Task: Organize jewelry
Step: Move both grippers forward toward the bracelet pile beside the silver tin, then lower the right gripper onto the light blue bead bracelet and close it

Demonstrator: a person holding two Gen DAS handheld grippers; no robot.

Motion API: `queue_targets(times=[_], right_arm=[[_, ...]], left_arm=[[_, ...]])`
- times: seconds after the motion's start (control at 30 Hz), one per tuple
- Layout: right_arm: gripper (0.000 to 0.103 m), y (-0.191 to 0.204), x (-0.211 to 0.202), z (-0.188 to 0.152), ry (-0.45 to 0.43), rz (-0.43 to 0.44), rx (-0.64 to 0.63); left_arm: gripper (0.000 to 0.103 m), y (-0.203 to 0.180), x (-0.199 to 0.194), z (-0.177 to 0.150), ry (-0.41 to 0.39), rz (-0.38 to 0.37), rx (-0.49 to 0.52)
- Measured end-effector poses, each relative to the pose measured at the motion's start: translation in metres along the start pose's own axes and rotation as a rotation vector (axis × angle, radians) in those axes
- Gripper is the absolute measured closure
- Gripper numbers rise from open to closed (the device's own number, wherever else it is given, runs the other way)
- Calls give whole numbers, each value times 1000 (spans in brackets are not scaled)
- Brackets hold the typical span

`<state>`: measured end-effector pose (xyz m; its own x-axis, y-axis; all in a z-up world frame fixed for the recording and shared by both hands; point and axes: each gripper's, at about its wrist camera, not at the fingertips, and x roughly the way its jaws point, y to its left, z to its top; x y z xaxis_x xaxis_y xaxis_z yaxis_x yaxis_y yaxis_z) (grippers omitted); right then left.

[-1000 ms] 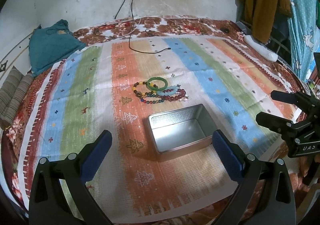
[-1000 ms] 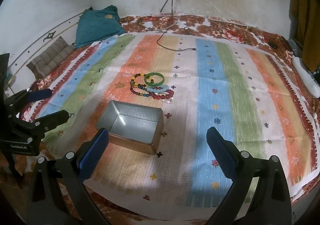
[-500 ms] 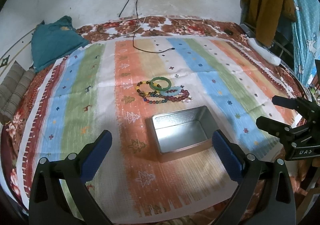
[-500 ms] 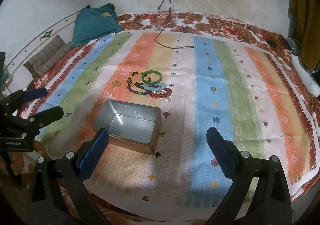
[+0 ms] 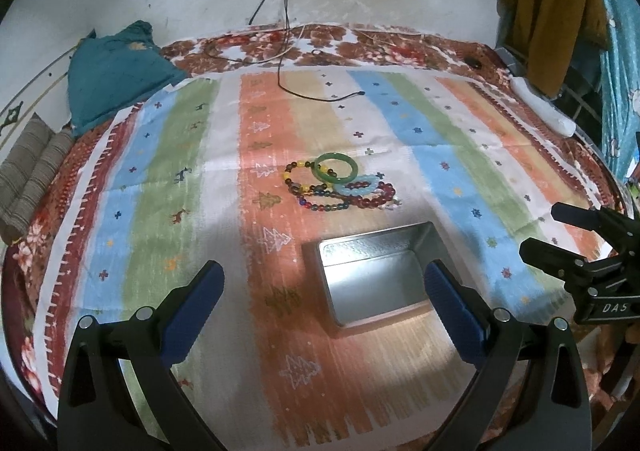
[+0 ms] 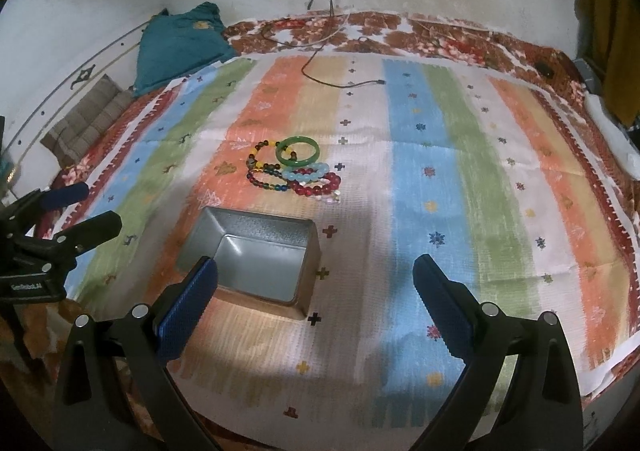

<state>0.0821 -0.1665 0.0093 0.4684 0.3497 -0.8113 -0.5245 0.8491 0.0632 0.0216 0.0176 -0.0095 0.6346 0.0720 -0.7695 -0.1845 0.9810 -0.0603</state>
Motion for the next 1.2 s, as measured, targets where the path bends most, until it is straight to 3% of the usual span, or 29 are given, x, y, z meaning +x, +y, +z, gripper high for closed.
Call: queue_targets(times=[0.57, 1.2], right_arm=[[4, -17, 34, 35, 48, -44, 16], [4, -29, 77, 62, 129, -67, 45]], left_arm=[[6, 1, 38, 25, 77, 67, 63], [6, 16, 80, 53, 138, 92, 28]])
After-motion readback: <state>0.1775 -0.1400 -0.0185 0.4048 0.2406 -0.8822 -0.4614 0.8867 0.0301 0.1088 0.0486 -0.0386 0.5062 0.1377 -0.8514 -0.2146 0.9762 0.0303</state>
